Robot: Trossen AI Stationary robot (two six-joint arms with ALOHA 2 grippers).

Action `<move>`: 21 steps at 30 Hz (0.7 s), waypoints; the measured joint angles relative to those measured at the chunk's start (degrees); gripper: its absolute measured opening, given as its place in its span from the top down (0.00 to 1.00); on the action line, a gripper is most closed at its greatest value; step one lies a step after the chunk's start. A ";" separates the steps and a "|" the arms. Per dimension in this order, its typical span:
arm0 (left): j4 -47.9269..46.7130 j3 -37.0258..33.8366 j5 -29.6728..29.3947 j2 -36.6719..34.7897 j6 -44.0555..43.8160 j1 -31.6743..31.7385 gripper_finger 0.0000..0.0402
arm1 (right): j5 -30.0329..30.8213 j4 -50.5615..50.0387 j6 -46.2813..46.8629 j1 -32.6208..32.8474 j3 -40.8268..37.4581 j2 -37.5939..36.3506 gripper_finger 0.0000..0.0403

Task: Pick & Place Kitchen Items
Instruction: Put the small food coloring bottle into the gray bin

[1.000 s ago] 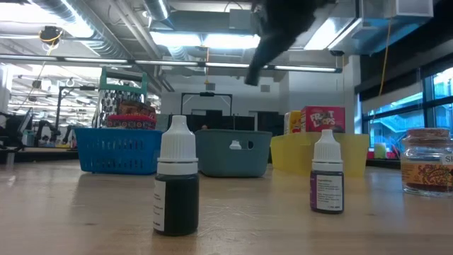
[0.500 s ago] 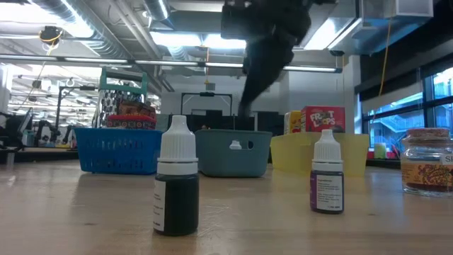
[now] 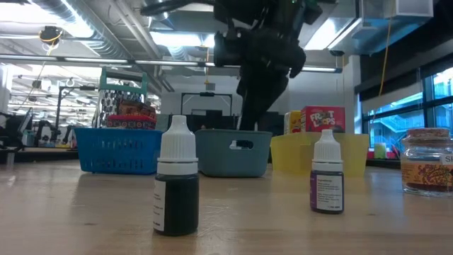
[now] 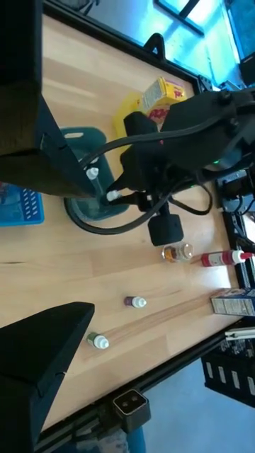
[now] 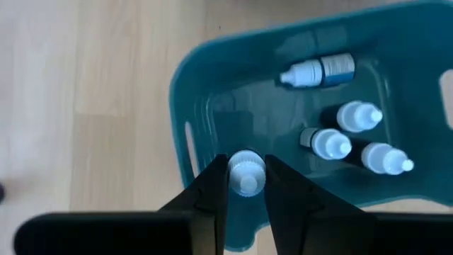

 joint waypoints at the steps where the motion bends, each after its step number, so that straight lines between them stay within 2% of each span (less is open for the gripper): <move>1: -0.14 0.00 0.00 0.00 0.00 0.00 0.38 | -0.02 -0.28 0.00 -0.07 0.00 0.16 0.82; 21: -0.74 0.00 0.00 0.00 0.13 0.00 0.38 | 0.68 -1.17 1.53 -1.54 -0.04 1.71 0.82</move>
